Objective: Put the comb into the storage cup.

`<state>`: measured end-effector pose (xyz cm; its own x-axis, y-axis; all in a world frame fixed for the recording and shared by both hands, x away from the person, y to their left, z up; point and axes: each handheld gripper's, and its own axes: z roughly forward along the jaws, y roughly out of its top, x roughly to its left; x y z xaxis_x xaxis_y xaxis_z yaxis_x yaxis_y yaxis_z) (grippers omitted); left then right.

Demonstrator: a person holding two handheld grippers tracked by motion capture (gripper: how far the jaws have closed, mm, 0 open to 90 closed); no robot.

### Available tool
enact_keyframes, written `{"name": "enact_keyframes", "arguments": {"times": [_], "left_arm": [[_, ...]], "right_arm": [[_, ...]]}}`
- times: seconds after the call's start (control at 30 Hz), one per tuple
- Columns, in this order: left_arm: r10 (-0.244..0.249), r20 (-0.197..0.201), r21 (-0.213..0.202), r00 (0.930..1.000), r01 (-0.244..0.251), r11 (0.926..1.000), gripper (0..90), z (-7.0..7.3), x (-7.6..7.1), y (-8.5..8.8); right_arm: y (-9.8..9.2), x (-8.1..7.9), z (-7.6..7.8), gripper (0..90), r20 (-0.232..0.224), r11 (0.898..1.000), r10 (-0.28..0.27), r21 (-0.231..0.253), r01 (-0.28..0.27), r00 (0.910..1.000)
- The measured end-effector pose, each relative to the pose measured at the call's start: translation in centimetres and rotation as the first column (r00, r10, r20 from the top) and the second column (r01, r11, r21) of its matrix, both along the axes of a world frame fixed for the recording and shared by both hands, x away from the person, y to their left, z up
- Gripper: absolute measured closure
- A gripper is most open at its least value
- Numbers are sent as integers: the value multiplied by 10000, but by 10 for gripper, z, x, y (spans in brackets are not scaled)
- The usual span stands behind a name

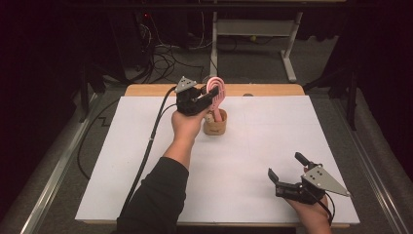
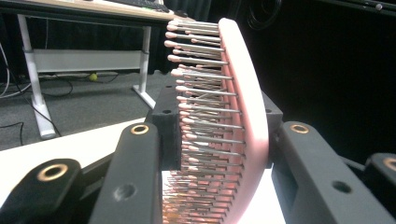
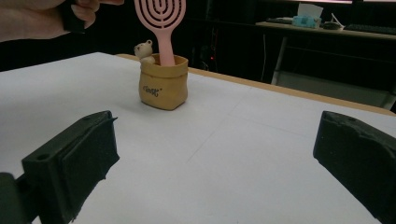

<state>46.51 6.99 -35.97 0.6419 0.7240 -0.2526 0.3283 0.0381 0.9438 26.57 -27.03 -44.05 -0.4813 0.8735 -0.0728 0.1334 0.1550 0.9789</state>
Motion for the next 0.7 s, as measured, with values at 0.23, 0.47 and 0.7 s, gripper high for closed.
{"name": "enact_keyframes", "arguments": {"times": [0.23, 0.47, 0.7], "left_arm": [[-80, -26, 23, 10000, 80, 10000, 631, -3, 1, -3], [-64, -36, -68, 10000, 63, 10000, 630, -4, 2, -3], [-42, -74, -165, 10000, 41, 9999, 628, -5, 4, -2]], "right_arm": [[1, 0, 0, 4, 24, 10000, 3, -18, -3, 10000], [0, -1, 0, 4, 40, 10000, -26, 11, 26, 10000], [2, -1, 0, 4, 43, 10000, 20, -51, -20, 10000]]}}
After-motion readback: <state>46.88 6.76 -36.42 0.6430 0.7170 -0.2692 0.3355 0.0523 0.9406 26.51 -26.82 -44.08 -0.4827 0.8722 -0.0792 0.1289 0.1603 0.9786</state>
